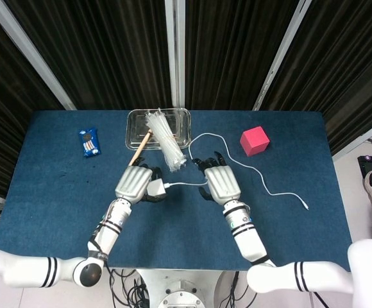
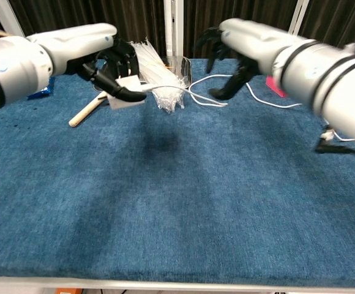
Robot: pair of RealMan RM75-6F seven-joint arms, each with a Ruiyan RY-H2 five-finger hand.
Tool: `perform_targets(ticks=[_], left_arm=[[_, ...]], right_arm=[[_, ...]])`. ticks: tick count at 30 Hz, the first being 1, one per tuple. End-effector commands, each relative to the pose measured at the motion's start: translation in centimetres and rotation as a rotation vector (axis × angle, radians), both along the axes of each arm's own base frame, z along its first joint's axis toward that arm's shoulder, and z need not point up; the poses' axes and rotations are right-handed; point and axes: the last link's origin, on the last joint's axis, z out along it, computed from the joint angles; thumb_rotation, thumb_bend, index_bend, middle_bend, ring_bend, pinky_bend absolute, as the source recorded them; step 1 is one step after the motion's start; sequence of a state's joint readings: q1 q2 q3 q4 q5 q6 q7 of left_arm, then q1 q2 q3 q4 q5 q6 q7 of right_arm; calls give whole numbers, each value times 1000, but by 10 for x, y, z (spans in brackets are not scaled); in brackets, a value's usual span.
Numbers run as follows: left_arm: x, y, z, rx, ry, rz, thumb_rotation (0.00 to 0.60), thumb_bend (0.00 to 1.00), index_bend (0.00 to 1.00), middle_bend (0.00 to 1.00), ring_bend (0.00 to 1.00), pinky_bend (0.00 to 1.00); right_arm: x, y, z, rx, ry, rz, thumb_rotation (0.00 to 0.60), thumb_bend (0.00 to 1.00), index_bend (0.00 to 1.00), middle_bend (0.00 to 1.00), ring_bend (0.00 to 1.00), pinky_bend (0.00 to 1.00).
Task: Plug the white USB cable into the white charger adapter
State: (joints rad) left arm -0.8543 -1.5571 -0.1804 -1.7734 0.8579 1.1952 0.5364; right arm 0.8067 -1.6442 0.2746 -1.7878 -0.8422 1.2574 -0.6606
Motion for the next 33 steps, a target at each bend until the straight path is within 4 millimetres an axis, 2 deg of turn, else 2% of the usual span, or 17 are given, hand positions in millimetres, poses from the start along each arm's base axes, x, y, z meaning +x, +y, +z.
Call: perform_targets(ticks=[1,4,8,11,13,17,20,23,26,28,30,33], left_arm=[[-19,-2,-9,-26,20,5,448,173,402,443,337,105],[-31,-2,-22,-69,35,15,511,173,366,409,302,65],[-39,1,-35,-106,77,4,581,166,338,361,248,45],[-38,2,-35,-96,84,-11,600,162,264,301,200,31],[-39,4,-26,-64,70,-16,600,160,234,291,196,31],[-56,10,11,49,34,5,600,157,220,290,196,32],[-87,10,51,160,27,35,600,155,220,291,196,32],[-127,3,94,275,34,68,600,151,221,292,196,25],[-172,-20,132,359,34,113,600,152,221,291,189,20],[-194,-37,149,393,42,144,600,152,221,290,179,16],[-214,-59,163,413,51,174,600,152,221,288,174,14],[-234,-90,171,417,42,239,600,153,221,285,169,11]], right_arm=[[-18,8,30,-42,78,3,600,247,167,295,175,0],[-29,13,51,-71,84,-14,600,247,154,284,159,0],[-45,18,68,-83,54,-53,600,247,152,283,157,0],[-55,20,72,-88,46,-68,600,246,152,277,151,0],[-61,20,78,-102,28,-76,600,246,152,269,145,0],[-76,22,97,-146,0,-75,600,243,152,263,144,0],[-94,28,116,-164,-10,-62,600,254,152,250,125,0],[-118,38,139,-166,-22,-46,600,283,152,217,89,0],[-148,56,164,-201,-21,-37,600,291,152,203,71,0],[-162,67,175,-222,-25,-39,600,291,153,196,60,0],[-177,81,182,-235,-35,-50,600,286,153,195,57,0],[-195,99,185,-247,-71,-93,600,282,153,195,57,0]])
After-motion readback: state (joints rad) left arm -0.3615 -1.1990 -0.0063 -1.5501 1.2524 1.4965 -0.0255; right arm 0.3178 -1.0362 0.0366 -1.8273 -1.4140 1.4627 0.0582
